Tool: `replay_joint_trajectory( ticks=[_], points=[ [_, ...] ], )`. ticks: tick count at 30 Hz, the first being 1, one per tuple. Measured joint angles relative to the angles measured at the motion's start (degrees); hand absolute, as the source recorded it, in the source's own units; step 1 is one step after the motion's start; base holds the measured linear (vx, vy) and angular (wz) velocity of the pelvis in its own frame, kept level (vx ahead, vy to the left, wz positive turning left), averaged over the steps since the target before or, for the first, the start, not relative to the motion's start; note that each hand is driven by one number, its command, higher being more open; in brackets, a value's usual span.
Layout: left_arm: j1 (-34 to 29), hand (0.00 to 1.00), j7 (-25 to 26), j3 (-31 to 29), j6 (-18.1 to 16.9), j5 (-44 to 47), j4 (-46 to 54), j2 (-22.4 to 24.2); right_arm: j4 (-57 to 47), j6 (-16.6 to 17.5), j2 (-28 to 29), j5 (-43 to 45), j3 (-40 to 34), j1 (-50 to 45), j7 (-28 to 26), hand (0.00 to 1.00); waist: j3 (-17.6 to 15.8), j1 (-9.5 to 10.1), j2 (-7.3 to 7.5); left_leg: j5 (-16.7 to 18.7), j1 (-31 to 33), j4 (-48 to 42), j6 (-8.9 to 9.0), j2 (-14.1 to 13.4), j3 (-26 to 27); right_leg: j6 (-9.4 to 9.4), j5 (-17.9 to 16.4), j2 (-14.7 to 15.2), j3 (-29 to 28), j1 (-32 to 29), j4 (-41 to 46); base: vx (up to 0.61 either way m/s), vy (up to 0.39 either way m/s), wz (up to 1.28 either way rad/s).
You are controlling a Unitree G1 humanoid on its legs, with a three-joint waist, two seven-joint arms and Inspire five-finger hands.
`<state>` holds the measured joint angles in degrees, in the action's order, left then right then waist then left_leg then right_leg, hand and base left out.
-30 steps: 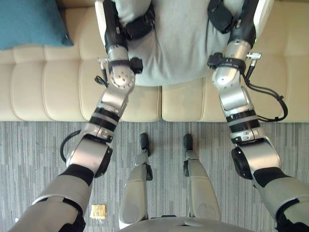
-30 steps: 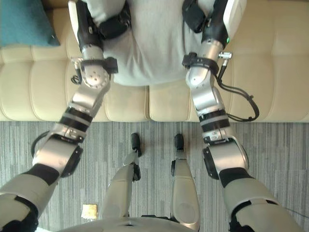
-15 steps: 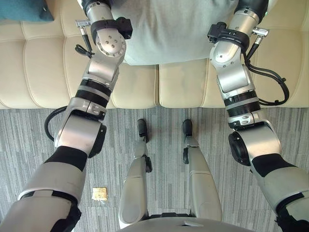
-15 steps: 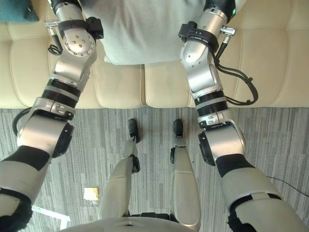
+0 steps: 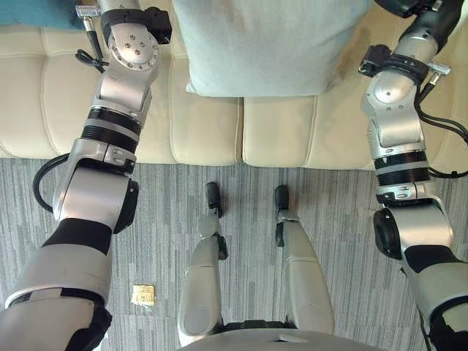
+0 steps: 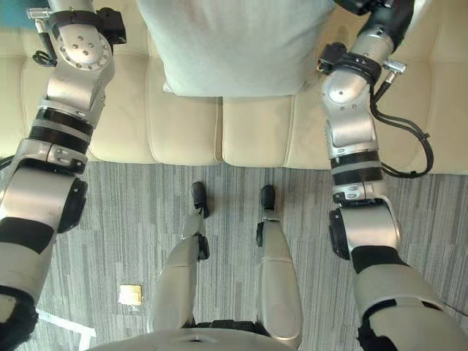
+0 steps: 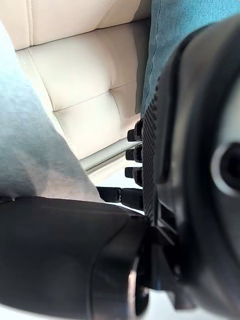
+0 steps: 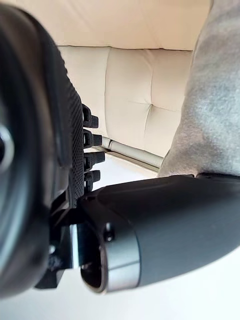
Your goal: Pick up cushions and gather them together orderly.
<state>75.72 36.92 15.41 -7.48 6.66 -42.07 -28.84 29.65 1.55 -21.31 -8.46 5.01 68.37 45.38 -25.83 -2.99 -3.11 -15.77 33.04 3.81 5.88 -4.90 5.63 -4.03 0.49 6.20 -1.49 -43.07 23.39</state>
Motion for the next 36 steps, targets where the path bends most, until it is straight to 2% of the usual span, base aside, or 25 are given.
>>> replay_joint_trajectory(
  ticks=[4, 5, 6, 9, 11, 13, 16, 19, 22, 25, 29, 32, 33, 36],
  points=[
    [0.0, 1.00, -1.5, 0.0, 0.0, 0.3, 0.0, -0.9, -2.2, 1.5, -2.6, 4.9, -1.9, -3.7, -1.7, 1.00, -0.4, 0.27, 0.72, 1.0, -0.3, -1.3, -1.08, -0.3, 0.1, 0.00, 0.0, 0.2, 0.1, 0.4, 1.5, 0.01, -0.078, 0.06],
    [0.0, 1.00, -5.1, -0.5, 0.0, 1.9, 0.1, -1.8, -3.2, 1.9, -3.9, 10.8, -5.1, -8.2, -5.8, 1.00, -0.6, 1.16, 1.11, 2.0, -1.6, -2.6, -2.03, -1.2, 2.8, 0.01, 0.0, 0.4, 1.0, 2.6, 1.4, 0.00, -0.151, 0.13],
    [-0.5, 1.00, -6.1, -1.6, 0.0, 2.8, 0.2, -2.7, -3.2, 2.0, -4.1, 13.0, -6.7, -9.1, -7.6, 1.00, -0.7, 1.37, 1.30, 2.4, -1.6, -4.1, -2.56, -1.6, 4.3, 0.16, -0.3, 0.7, 1.2, 3.3, 1.3, -0.01, -0.163, 0.11],
    [-1.4, 1.00, -6.3, -6.9, 0.0, 5.7, 0.4, -4.5, -3.2, 2.0, -4.3, 16.0, -8.9, -10.9, -9.1, 1.00, -0.7, 1.45, 1.38, 2.4, -2.4, -3.7, -2.64, -1.7, 4.5, 0.13, -0.4, 0.7, 1.5, 4.2, 1.3, -0.01, -0.061, 0.04],
    [-1.7, 1.00, -6.2, -8.2, 0.0, 6.4, 0.8, -5.4, -3.2, 2.0, -4.6, 16.5, -9.1, -11.0, -9.2, 1.00, -0.7, 1.50, 1.39, 2.4, -2.4, -3.3, -2.63, -1.8, 5.1, 0.16, -0.4, 0.8, 1.5, 4.2, 0.8, -0.01, -0.067, 0.04],
    [-8.1, 1.00, -6.5, -14.8, -0.2, 7.0, 3.8, -5.9, -5.0, 2.0, -5.8, 16.7, -10.6, -14.6, -11.0, 1.00, -0.8, 1.96, 1.48, 2.9, -2.4, -6.4, -3.71, -2.5, 7.4, -0.27, -0.7, 1.1, 1.7, 6.2, -0.5, 0.03, -0.072, -0.01],
    [-15.6, 1.00, -8.9, -17.6, 0.0, 9.6, 4.5, -6.7, -7.1, 2.0, -5.9, 17.6, -14.0, -21.0, -14.2, 1.00, -0.1, 1.95, 2.01, 4.1, -4.0, -6.2, -3.43, -2.4, 6.7, -0.20, -1.1, 1.2, 2.5, 8.2, -0.7, 0.04, -0.024, 0.09],
    [-21.6, 1.00, -10.2, -21.6, 0.2, 10.9, 4.9, -6.8, -8.8, 2.0, -6.0, 17.6, -15.5, -23.4, -16.5, 1.00, -0.1, 2.84, 2.13, 3.8, -4.0, -5.8, -3.20, -2.6, 7.2, -0.17, -1.1, 1.1, 2.6, 8.2, -1.4, 0.04, -0.071, 0.01],
    [-23.7, 1.00, -11.7, -21.6, 0.3, 11.8, 5.3, -6.7, -8.8, 2.0, -5.9, 17.6, -15.5, -25.6, -18.1, 1.00, -0.1, 3.09, 2.14, 3.5, -3.9, -5.8, -3.36, -2.6, 7.1, -0.17, -1.1, 1.0, 2.7, 8.2, -1.4, 0.02, -0.055, 0.01],
    [-30.0, 1.00, -13.4, -21.6, 0.0, 11.9, 13.5, -4.3, -10.6, 1.9, -4.7, 17.6, -15.5, -30.5, -19.2, 1.00, 0.0, 3.05, 2.17, 3.4, -4.0, -5.9, -3.51, -2.6, 7.1, -0.17, -1.1, 1.0, 2.7, 8.4, -1.5, 0.02, -0.049, -0.01],
    [-39.1, 1.00, -15.4, -20.7, -0.8, 11.3, 19.8, 2.5, -15.9, 1.9, -0.6, 17.5, -17.2, -38.6, -21.0, 1.00, 0.1, 2.97, 2.28, 3.7, -5.6, -6.1, -3.27, -2.8, 7.1, -0.36, -1.6, 0.7, 2.8, 10.4, -1.9, 0.01, -0.052, -0.01],
    [-50.7, 1.00, -18.0, -19.7, -0.9, 10.6, 22.4, 10.3, -20.9, 1.9, 2.4, 16.1, -17.4, -48.3, -23.2, 1.00, 0.9, 2.98, 2.74, 5.4, -7.3, -7.0, -2.97, -3.0, 7.3, -0.26, -2.4, 0.6, 2.9, 12.7, -2.5, 0.01, -0.049, -0.05],
    [-56.4, 1.00, -19.3, -18.3, -0.7, 10.6, 22.4, 13.2, -22.2, 1.9, 4.6, 14.6, -17.4, -52.8, -24.4, 1.00, 1.5, 3.02, 3.16, 5.8, -8.3, -7.0, -2.72, -3.2, 7.3, -0.10, -2.7, 0.4, 3.0, 13.9, -2.8, 0.02, -0.049, -0.03],
    [-64.1, 1.00, -21.4, -16.2, -0.4, 10.6, 22.4, 16.7, -23.0, 1.9, 8.8, 14.1, -17.4, -59.1, -25.9, 1.00, 3.2, 3.25, 3.91, 6.1, -9.8, -6.7, -2.55, -3.6, 7.3, 0.10, -3.0, 0.0, 3.3, 15.6, -3.7, 0.05, -0.052, -0.02]
  ],
)
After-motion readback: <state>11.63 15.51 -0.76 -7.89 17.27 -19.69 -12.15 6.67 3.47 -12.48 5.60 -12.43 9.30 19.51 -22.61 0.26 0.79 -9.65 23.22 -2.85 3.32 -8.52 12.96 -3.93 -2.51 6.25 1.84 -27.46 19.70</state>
